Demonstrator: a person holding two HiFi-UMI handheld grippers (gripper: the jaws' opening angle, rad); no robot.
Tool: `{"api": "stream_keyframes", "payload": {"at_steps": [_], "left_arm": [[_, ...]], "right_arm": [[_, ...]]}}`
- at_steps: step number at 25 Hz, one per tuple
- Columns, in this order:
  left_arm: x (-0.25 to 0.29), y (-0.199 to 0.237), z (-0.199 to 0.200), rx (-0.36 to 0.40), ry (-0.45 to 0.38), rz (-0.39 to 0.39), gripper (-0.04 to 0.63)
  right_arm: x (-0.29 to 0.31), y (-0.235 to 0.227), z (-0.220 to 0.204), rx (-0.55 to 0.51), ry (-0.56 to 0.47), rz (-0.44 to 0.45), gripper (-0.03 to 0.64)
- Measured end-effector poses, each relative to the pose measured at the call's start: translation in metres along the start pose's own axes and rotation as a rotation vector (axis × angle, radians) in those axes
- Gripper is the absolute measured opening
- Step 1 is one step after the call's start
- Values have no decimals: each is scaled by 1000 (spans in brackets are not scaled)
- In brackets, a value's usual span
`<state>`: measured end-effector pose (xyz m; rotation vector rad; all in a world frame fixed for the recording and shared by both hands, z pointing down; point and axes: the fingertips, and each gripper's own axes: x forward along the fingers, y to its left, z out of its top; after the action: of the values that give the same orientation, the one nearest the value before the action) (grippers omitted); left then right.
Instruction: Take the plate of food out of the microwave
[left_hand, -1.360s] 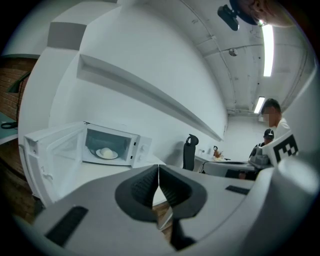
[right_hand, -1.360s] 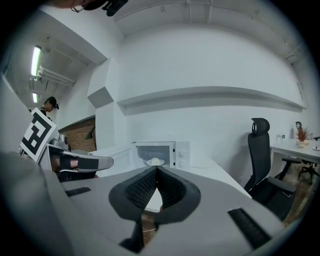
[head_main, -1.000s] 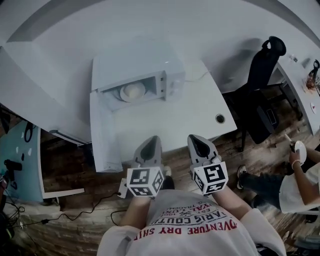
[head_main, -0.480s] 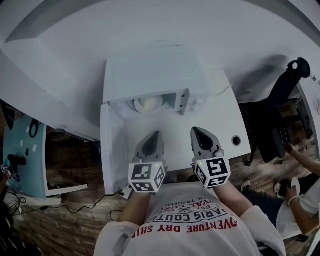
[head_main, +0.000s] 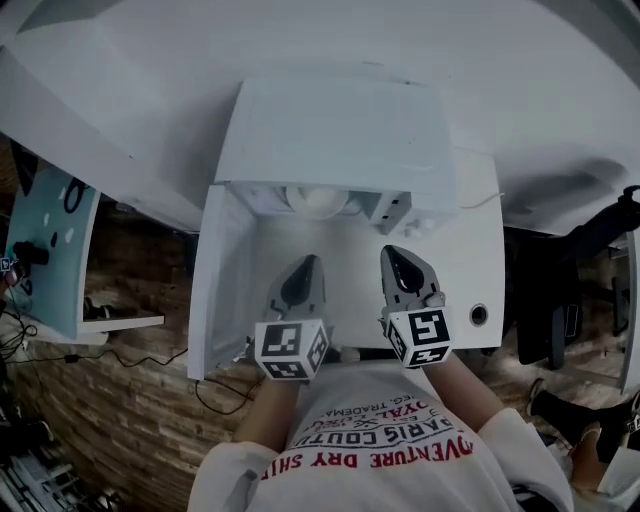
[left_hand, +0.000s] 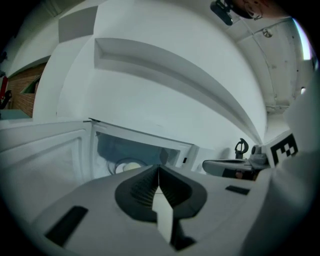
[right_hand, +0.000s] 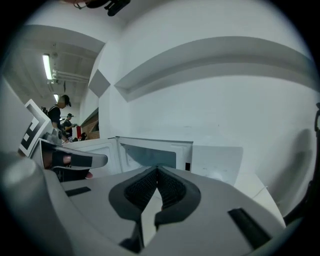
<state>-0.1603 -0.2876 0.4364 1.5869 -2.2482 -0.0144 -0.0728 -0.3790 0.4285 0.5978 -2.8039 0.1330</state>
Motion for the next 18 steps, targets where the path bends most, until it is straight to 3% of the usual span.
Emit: {"api": "stream_keyframes", "payload": {"at_steps": [9,13,15,18], "left_arm": [[42,39,-30,-86,-50,146,8],[55,54,-47,-301,-96,136,13],[66,60,-57,-410,-99,107,71],[84,69,-70,-514,-93,96,107]], "right_arm": [[65,-11,-36,-63,62,112,11],[81,-12,-57,-58,108,149,11],[87,-12,-62,-58,121,156,11],[95,-12,-68,-68,133,172,11]]}}
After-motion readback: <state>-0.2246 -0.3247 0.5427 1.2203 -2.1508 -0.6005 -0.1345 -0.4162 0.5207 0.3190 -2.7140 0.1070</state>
